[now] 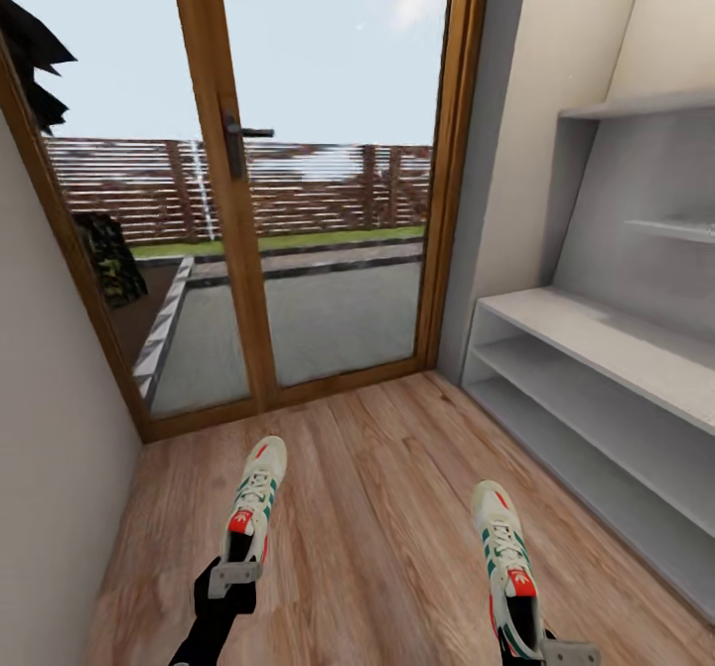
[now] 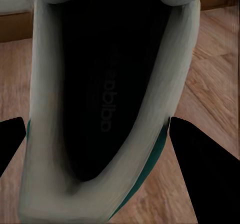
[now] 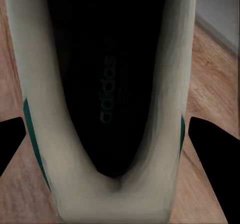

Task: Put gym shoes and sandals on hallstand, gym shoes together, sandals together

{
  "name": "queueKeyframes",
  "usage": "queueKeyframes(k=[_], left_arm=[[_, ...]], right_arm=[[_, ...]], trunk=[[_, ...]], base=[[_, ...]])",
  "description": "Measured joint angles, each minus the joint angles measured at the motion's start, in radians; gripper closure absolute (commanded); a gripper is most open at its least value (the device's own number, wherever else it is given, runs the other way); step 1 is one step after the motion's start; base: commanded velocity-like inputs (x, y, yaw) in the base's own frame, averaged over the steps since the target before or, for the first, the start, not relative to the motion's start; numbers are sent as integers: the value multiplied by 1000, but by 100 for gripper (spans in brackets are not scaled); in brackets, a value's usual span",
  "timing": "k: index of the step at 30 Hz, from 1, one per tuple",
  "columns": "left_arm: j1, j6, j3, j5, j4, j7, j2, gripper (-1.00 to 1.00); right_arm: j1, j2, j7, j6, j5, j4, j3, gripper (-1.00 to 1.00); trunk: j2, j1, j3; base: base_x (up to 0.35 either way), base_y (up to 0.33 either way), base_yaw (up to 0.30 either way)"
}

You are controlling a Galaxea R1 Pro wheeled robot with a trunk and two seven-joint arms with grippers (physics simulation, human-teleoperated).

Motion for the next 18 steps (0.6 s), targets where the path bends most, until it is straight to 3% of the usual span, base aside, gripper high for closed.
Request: queueKeyframes(k=[7,18], left_arm=[[0,0,0,0,0,0,0,100],[0,-1,0,1,0,0,0,100]], right_arm=[[0,0,0,0,0,0,0,100],[0,0,0,0,0,0,0,100]], trunk=[[0,0,0],[0,1,0]], base=[[233,63,-265],[29,5,-265]])
